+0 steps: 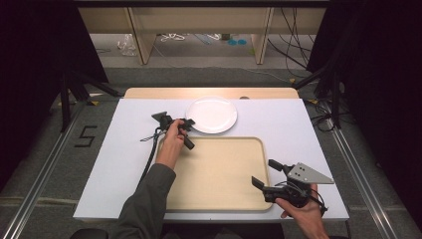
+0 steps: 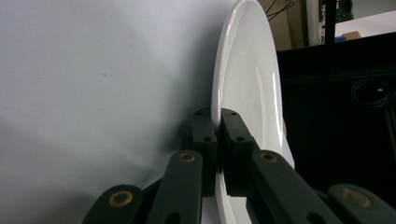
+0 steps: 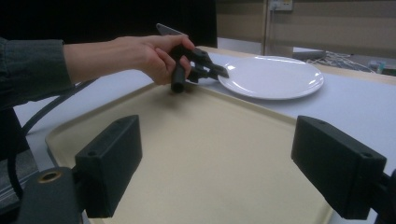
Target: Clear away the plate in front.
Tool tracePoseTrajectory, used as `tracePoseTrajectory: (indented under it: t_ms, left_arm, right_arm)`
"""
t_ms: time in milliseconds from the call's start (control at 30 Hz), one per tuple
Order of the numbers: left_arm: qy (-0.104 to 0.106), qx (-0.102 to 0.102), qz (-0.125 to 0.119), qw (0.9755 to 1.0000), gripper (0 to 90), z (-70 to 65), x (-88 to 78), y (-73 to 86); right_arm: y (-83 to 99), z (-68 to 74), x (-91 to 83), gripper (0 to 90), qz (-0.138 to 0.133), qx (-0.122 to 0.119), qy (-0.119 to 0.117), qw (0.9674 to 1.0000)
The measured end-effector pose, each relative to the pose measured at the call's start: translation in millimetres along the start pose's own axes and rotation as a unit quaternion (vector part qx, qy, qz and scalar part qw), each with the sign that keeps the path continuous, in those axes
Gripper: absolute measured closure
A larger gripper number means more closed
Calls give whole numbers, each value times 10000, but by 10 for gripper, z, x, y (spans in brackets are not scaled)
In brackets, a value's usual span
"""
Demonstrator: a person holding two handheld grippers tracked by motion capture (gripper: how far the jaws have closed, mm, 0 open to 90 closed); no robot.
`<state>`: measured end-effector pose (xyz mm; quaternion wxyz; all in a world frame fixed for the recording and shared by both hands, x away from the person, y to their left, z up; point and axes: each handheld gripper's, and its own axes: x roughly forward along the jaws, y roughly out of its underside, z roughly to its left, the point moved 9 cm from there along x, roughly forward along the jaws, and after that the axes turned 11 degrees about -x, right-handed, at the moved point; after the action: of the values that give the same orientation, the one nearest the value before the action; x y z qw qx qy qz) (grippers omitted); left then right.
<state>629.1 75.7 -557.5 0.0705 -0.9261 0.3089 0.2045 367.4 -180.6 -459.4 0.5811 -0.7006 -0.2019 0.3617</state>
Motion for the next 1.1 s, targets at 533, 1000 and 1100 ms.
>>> tracePoseTrajectory:
  t_ms: [533,1000,1100]
  left_arm:
    - [430,-287,-94,9986,825,-206,-88,68]
    - [812,-464,-97,9956,789,-217,-260,80]
    - [1031,-541,-95,9932,784,-254,-343,94]
  right_arm:
    - [-1,-15,-11,174,6,-35,54,10000]
    - [-7,-8,-2,174,-64,19,16,10000]
    - [-4,-11,-2,174,-56,22,23,10000]
